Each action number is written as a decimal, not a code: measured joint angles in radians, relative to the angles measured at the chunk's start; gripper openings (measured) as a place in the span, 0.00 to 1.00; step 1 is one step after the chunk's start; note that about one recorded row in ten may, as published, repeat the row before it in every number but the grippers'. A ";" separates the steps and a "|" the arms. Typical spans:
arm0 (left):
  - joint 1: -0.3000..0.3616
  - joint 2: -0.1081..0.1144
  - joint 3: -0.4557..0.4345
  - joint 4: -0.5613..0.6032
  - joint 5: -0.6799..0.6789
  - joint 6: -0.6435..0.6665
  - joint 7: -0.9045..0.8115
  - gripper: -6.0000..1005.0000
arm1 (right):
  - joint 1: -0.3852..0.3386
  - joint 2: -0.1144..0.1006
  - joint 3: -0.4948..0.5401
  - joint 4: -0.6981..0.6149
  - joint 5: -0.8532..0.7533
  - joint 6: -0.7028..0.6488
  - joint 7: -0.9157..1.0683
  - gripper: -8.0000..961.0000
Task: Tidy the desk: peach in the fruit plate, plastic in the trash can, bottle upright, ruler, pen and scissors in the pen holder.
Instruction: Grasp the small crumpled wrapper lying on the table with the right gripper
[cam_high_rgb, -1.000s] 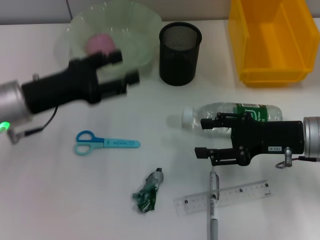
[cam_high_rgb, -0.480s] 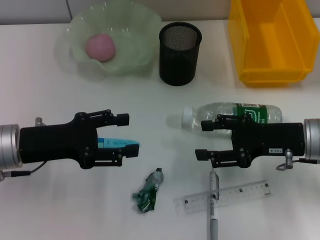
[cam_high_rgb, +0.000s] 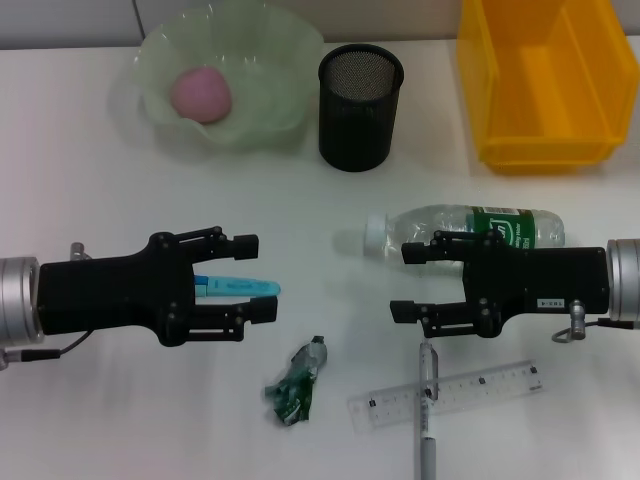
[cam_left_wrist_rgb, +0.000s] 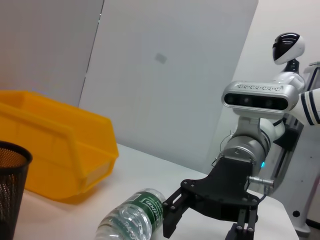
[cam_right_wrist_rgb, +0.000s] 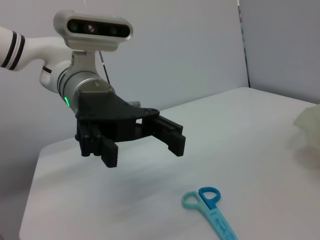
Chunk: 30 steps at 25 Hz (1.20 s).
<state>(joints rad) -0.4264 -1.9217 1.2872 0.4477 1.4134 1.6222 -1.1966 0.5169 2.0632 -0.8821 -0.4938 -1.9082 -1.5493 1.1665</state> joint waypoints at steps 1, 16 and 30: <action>0.001 0.000 0.000 0.000 0.000 0.002 0.004 0.83 | 0.000 0.000 0.000 0.000 0.000 0.000 0.000 0.80; 0.009 0.002 0.003 -0.003 0.038 0.020 0.069 0.83 | 0.024 -0.005 -0.024 -0.012 0.000 -0.037 0.023 0.80; 0.018 0.029 -0.033 0.005 0.153 0.056 0.123 0.83 | 0.231 -0.028 -0.071 -0.176 -0.201 -0.227 0.298 0.80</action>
<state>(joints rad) -0.4088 -1.8927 1.2540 0.4526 1.5668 1.6782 -1.0739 0.7482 2.0356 -0.9526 -0.6695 -2.1093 -1.7768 1.4645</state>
